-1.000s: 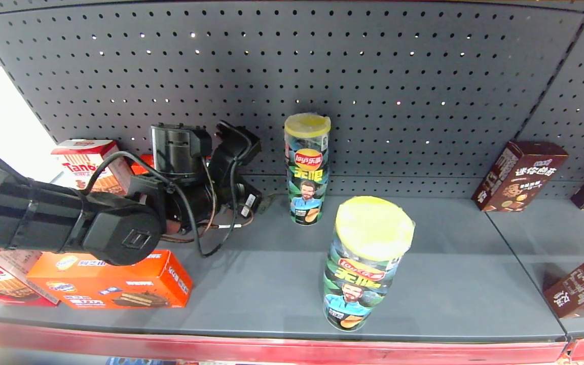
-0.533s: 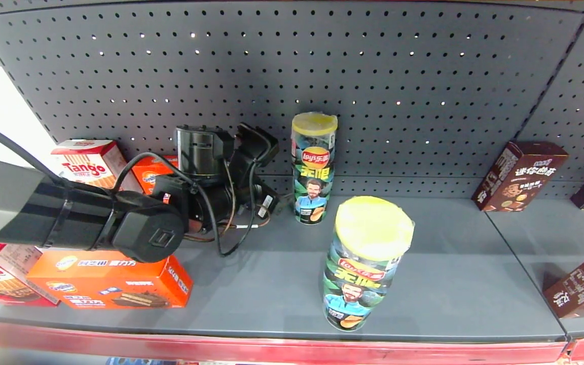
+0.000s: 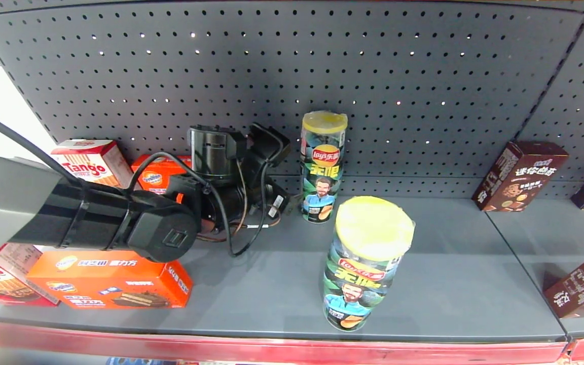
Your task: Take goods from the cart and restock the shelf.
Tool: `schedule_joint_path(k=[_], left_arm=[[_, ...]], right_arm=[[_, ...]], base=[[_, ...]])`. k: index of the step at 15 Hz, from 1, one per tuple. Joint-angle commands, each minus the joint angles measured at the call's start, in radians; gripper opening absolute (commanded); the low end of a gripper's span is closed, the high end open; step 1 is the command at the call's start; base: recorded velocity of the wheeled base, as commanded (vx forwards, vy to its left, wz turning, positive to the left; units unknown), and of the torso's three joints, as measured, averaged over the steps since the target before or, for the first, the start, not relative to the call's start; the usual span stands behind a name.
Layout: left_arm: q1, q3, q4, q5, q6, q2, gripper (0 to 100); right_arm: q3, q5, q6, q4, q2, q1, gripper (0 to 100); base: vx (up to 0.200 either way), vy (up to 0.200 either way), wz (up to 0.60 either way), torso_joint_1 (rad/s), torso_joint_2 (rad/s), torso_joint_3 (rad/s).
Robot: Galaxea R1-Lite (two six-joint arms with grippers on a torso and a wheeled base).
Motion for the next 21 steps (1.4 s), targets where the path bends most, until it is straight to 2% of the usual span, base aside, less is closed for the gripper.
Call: schedule_joint_path(k=[1, 6, 12, 13, 18, 20, 21], left_arm=[[-0.006, -0.002, 0.000, 0.000, 0.000, 0.008, 100], [-0.012, -0.020, 0.000, 0.000, 0.000, 0.015, 100], [0.002, 0.018, -0.010, 0.008, 0.000, -0.043, 100], [0.034, 0.067, -0.013, 0.014, 0.006, -0.129, 100], [0.043, 0.115, -0.002, 0.019, 0.006, -0.287, 100], [0.038, 0.178, -0.026, 0.071, 0.000, -0.383, 100], [0.037, 0.216, -0.037, 0.072, 0.002, -0.423, 100]], right_arm=[[0.000, 0.000, 0.000, 0.000, 0.002, 0.001, 100], [0.000, 0.000, 0.000, 0.000, 0.002, 0.001, 100], [0.000, 0.000, 0.000, 0.000, 0.002, 0.001, 100], [0.000, 0.000, 0.000, 0.000, 0.002, 0.001, 100], [0.000, 0.000, 0.000, 0.000, 0.002, 0.001, 100], [0.000, 0.000, 0.000, 0.000, 0.002, 0.001, 100], [0.000, 0.000, 0.000, 0.000, 0.002, 0.001, 100]], base=[[0.000, 0.000, 0.00, 0.000, 0.00, 0.000], [0.000, 0.000, 0.00, 0.000, 0.00, 0.000], [0.000, 0.000, 0.00, 0.000, 0.00, 0.000], [0.000, 0.000, 0.00, 0.000, 0.00, 0.000], [0.000, 0.000, 0.00, 0.000, 0.00, 0.000], [0.000, 0.000, 0.00, 0.000, 0.00, 0.000], [0.000, 0.000, 0.00, 0.000, 0.00, 0.000]])
